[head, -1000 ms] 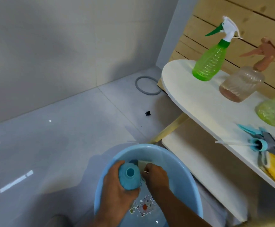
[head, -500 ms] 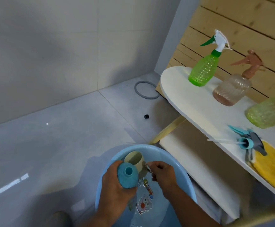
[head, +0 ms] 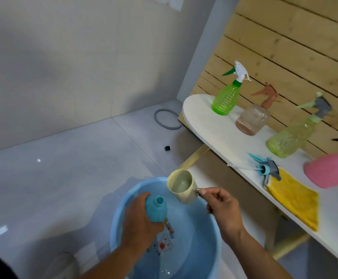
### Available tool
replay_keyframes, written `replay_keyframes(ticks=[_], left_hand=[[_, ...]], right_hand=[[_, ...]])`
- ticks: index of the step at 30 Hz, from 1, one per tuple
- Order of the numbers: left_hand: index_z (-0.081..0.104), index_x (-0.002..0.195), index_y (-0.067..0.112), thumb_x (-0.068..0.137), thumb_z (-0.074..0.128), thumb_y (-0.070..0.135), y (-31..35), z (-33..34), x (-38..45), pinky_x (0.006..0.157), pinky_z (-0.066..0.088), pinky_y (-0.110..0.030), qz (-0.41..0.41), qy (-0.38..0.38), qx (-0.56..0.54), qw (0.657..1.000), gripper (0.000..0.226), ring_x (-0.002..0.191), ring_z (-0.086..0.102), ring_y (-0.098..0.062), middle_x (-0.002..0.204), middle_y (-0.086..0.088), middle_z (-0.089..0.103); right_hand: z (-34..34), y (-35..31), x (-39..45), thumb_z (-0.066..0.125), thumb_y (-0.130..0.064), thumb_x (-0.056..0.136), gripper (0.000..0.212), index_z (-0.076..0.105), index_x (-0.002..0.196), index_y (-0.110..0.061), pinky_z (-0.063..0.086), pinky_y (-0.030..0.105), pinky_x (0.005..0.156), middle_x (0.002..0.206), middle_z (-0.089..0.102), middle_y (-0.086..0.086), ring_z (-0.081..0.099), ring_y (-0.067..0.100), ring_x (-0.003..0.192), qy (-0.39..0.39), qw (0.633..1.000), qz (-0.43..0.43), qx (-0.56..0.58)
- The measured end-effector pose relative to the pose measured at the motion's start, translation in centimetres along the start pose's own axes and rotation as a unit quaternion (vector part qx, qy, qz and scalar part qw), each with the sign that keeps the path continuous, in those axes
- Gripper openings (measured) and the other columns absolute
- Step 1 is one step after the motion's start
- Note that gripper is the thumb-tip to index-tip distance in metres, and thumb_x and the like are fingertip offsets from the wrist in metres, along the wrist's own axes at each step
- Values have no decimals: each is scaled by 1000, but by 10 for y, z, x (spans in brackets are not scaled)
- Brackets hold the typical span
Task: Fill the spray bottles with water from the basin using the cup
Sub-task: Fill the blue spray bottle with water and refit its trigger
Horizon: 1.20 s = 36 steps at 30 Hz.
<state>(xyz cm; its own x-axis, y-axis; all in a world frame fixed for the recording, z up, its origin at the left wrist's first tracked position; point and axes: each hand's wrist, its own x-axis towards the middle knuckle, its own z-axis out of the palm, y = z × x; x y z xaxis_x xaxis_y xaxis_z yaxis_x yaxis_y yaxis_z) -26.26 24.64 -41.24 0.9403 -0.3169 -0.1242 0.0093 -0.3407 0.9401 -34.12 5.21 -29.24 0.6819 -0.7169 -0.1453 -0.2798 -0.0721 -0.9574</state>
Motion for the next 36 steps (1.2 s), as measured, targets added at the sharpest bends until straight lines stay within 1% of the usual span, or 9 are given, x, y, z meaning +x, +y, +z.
replay_keyframes(ticks=[3, 6, 9, 16, 19, 24, 29, 32, 36], left_hand=[[51, 132, 39, 39, 82, 46, 11, -1, -4, 94, 53, -46, 5, -4, 10, 1000, 98, 109, 61, -20, 119, 12, 59], [50, 137, 36, 41, 84, 39, 19, -1, -6, 97, 53, -44, -6, -16, 0, 1000, 102, 112, 58, -20, 122, 11, 57], [51, 135, 36, 41, 85, 37, 24, -1, -6, 92, 55, -43, -11, -27, -6, 1000, 99, 110, 59, -20, 121, 10, 58], [50, 133, 38, 37, 82, 43, 27, -3, -3, 83, 60, -46, -11, -37, 0, 999, 101, 108, 60, -21, 119, 10, 60], [49, 133, 40, 39, 84, 40, 28, -3, -2, 78, 62, -47, -14, -33, 1, 999, 100, 107, 59, -22, 118, 10, 58], [50, 136, 34, 46, 90, 32, 27, -2, -2, 85, 60, -47, -9, -27, 3, 1000, 98, 110, 58, -22, 121, 7, 57], [51, 132, 37, 42, 87, 37, 25, 1, 0, 82, 61, -47, 0, -23, 11, 1000, 97, 108, 59, -22, 119, 9, 59], [50, 133, 37, 43, 90, 36, 24, 2, 1, 85, 60, -46, 8, -19, 21, 1000, 99, 111, 57, -21, 122, 10, 57], [51, 134, 34, 48, 94, 32, 23, 3, 1, 90, 57, -45, 19, -11, 27, 999, 97, 114, 54, -20, 123, 10, 56]], right_hand=[[-8, -19, -15, 79, -16, 86, 14, 74, 88, -3, 44, 23, 51, 74, 68, 10, 47, 15, 56, -3, 999, -32, -9], [-12, -35, -25, 80, -17, 85, 14, 74, 86, -4, 47, 29, 55, 81, 71, 14, 48, 19, 59, -16, 998, -61, -24], [-12, -46, -33, 80, -17, 84, 12, 75, 86, -6, 50, 27, 56, 84, 72, 13, 51, 18, 61, -30, 995, -86, -41], [-11, -57, -41, 81, -26, 79, 17, 76, 86, -11, 49, 30, 57, 77, 54, 34, 44, 16, 61, -59, 989, -119, -62], [-10, -59, -42, 81, -25, 79, 13, 77, 85, -14, 48, 30, 57, 72, 47, 34, 43, 15, 61, -66, 987, -129, -68], [-10, -60, -44, 82, -23, 83, 8, 77, 87, -18, 46, 27, 61, 75, 51, 31, 43, 15, 63, -77, 982, -147, -89], [-12, -64, -48, 80, -25, 85, 5, 78, 88, -28, 51, 34, 68, 88, 68, 11, 55, 28, 72, -80, 976, -163, -117], [-11, -67, -50, 80, -23, 85, 5, 78, 88, -26, 54, 32, 70, 88, 70, -1, 62, 23, 76, -78, 972, -177, -136], [-11, -68, -50, 80, -24, 86, 6, 78, 90, -27, 51, 28, 68, 87, 67, -4, 58, 20, 73, -72, 956, -212, -191]])
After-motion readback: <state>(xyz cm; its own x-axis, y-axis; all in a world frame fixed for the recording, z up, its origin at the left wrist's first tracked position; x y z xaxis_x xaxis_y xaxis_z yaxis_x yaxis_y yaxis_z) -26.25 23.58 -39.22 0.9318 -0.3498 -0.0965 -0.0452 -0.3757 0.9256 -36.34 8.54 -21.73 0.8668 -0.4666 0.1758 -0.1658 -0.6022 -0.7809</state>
